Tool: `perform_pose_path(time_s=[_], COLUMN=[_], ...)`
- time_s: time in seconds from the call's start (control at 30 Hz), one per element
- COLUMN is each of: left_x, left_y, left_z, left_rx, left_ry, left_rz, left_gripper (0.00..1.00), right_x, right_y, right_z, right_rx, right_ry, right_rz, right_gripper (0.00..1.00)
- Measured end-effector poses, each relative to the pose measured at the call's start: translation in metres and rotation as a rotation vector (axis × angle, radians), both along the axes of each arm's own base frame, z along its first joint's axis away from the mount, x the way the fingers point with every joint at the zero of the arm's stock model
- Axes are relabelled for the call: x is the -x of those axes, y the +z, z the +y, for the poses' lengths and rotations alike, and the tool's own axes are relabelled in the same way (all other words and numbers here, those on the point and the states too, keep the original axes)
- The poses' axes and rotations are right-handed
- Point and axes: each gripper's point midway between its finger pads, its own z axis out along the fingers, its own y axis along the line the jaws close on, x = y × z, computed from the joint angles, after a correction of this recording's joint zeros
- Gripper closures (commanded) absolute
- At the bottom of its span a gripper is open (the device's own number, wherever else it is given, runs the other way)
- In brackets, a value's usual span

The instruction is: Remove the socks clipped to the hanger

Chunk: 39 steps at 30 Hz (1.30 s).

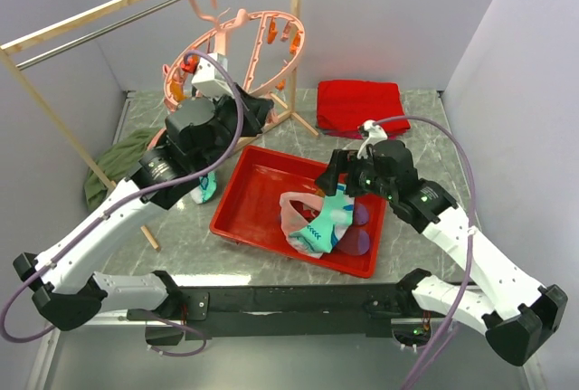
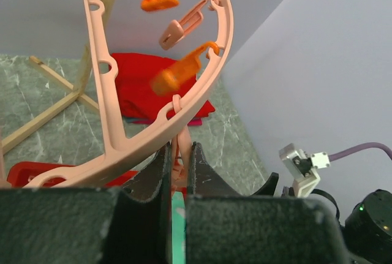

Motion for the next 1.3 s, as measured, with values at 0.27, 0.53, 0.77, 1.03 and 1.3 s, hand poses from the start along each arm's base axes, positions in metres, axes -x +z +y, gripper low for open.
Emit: perform_pose_path(time_s=[0.27, 0.53, 0.77, 1.03, 1.3], left_x=[0.013, 0.042, 0.092, 0.151, 0.213], left_y=[0.006, 0.027, 0.055, 0.063, 0.07], left_z=[0.021, 0.048, 0.078, 0.134, 0.216], left_rx=[0.033, 0.096, 0.164, 0.246, 0.385], left_ry=[0.012, -0.006, -0.096, -0.114, -0.045], left_rz=[-0.01, -0.053, -0.115, -0.136, -0.185], left_gripper=[0.47, 0.29, 0.24, 0.23, 0.23], right_x=[0.005, 0.024, 0.036, 0.037, 0.006], right_y=[0.03, 0.044, 0.04, 0.017, 0.016], right_z=[0.029, 0.075, 0.11, 0.169, 0.234], right_rx=[-0.093, -0.153, -0.175, -0.123, -0.121], right_ry=[0.084, 0.197, 0.254, 0.304, 0.273], right_rz=[-0.104, -0.165, -0.202, -0.225, -0.365], right_gripper=[0.0, 0.0, 0.0, 0.0, 0.0])
